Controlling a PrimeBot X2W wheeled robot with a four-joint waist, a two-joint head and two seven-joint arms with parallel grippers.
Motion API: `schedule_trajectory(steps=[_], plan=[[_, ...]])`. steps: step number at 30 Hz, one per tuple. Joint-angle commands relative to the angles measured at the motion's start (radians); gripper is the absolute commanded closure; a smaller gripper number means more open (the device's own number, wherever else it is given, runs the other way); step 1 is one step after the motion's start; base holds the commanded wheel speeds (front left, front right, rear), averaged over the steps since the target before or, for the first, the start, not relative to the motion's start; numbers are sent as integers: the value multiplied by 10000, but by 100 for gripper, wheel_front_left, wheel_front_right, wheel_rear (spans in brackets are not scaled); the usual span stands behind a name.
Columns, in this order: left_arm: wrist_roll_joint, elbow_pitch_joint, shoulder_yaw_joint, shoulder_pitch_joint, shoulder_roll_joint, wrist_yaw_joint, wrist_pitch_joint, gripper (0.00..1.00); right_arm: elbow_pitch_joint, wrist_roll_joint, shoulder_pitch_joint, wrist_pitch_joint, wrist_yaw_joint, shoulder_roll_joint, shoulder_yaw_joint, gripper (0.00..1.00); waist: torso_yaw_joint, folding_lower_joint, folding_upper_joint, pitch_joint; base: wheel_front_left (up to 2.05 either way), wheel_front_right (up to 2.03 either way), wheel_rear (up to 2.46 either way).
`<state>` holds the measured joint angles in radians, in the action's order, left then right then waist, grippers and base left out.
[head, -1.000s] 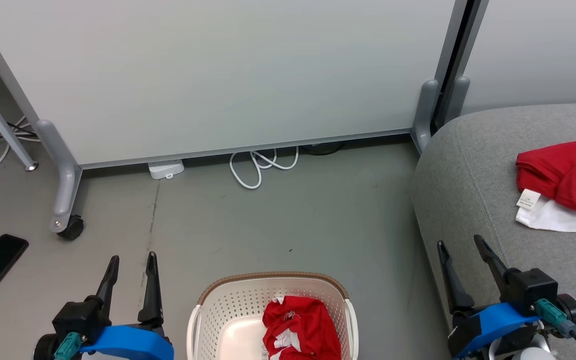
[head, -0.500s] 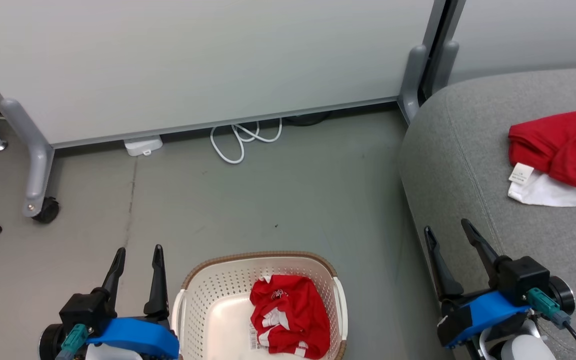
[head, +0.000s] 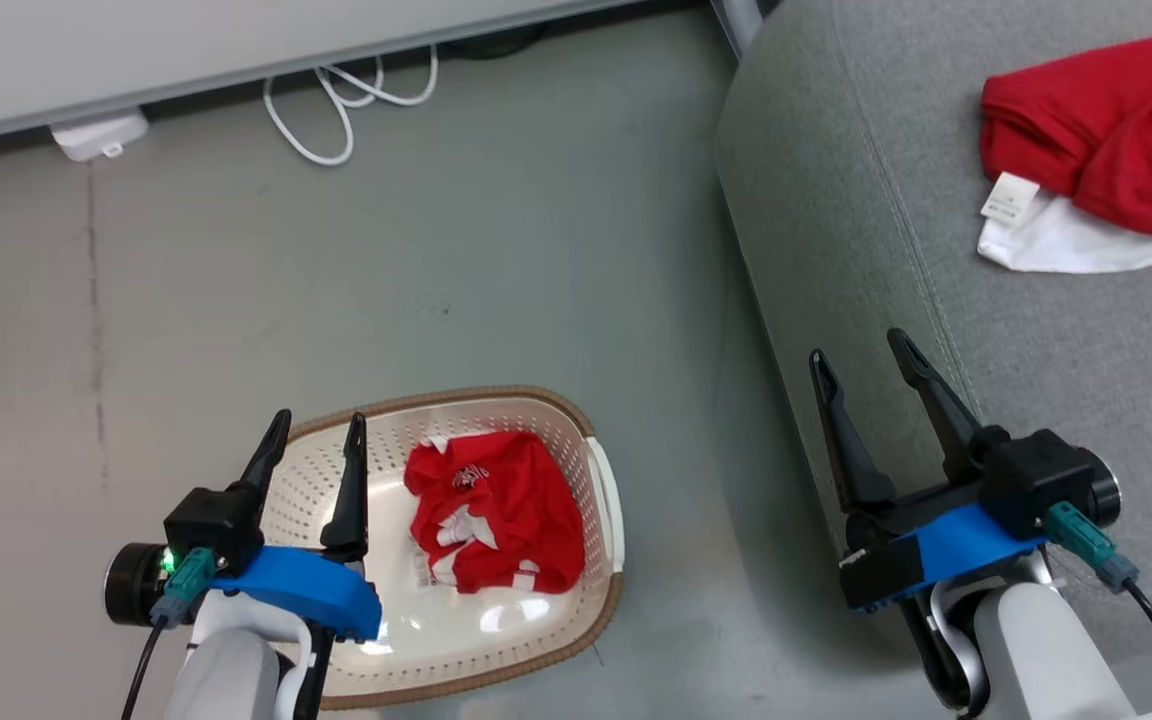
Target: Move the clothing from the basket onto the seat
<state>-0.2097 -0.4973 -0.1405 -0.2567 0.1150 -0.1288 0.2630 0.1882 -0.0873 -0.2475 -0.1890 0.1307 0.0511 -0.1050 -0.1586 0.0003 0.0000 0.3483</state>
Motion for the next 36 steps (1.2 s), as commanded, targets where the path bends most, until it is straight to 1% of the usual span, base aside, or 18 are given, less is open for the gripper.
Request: schedule_trajectory(steps=[1, 7, 8, 14, 22, 31, 36], plan=[[46, -151, -96, -376, 88, -17, 28, 0, -43, -24, -210, -99, 1, -13, -43, 0, -716, -3, 0, 920, 0, 0, 0], [244, -1103, -677, -1174, 264, -17, 27, 0, -110, -123, -634, -321, 1, -14, -202, 0, -1137, -3, 0, 1930, 0, 0, 0], [244, -1103, -677, -1174, 264, -17, 27, 0, -110, -123, -634, -321, 1, -14, -202, 0, -1137, -3, 0, 1930, 0, 0, 0], [12, -2583, -1282, -2029, 500, -18, 10, 0, -164, -197, -975, -495, 1, -16, -620, 0, -1550, -3, 0, 2734, 0, 0, 0], [-152, -4250, -1787, -3425, 752, -16, -461, 0, -317, -241, -1334, -637, 1, -14, -1027, 0, -1887, -3, 0, 3854, 0, 0, 0], [-87, -5543, -1943, -4420, 1109, 59, -807, 0, -405, -762, -1639, -761, 1, -13, -1597, 0, -2314, -3, 0, 4731, 0, 0, 0], [-170, -5872, -2017, -4740, 1118, 36, -672, 0, -380, -870, -1731, -771, 1, -13, -1712, 0, -2438, -3, 0, 5031, 0, 0, 0]])
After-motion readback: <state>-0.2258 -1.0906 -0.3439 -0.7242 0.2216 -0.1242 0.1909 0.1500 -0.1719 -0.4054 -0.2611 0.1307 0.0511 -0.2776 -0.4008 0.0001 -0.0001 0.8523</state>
